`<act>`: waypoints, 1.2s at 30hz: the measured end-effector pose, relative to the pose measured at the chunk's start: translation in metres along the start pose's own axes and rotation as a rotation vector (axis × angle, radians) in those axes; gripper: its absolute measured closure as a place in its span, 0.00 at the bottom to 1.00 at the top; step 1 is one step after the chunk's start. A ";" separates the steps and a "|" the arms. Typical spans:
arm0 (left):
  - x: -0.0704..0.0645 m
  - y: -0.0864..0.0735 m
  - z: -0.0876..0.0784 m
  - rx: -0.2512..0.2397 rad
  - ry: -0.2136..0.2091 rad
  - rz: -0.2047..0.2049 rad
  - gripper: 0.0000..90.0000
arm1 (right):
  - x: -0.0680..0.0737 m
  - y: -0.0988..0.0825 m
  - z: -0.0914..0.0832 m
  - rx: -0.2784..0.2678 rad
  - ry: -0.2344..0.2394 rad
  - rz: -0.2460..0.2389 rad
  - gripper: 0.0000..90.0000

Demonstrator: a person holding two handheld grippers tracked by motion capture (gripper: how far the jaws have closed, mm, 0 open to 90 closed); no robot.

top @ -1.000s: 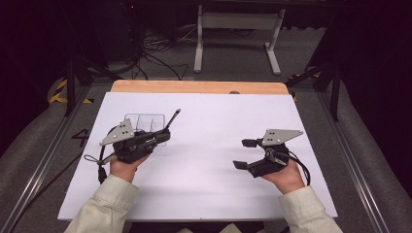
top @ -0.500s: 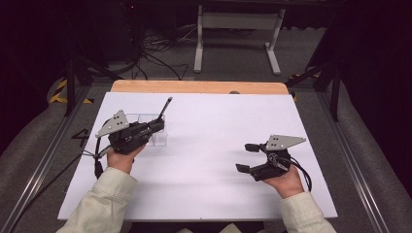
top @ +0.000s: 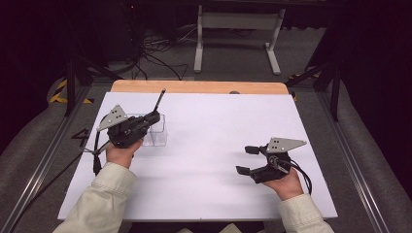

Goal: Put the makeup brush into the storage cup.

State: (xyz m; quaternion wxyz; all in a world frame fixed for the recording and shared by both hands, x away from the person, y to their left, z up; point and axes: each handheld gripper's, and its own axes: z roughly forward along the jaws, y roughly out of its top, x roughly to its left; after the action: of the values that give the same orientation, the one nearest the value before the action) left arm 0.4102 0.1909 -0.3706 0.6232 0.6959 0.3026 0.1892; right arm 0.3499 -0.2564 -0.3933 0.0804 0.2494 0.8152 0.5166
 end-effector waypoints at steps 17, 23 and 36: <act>0.013 -0.006 0.009 -0.022 0.128 -0.027 0.92 | 0.001 -0.003 0.003 0.003 0.008 0.000 0.20; 0.020 -0.010 0.014 -0.043 0.140 -0.026 0.92 | 0.001 -0.003 0.004 0.006 0.013 -0.004 0.20; 0.028 -0.019 0.027 -0.021 0.235 -0.006 0.92 | 0.003 -0.004 0.004 0.009 0.016 -0.015 0.20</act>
State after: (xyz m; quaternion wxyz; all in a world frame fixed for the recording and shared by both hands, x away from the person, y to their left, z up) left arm 0.4444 0.1897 -0.3961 0.5911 0.6615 0.3737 0.2710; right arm 0.3470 -0.2530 -0.3985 0.0766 0.2393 0.8200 0.5142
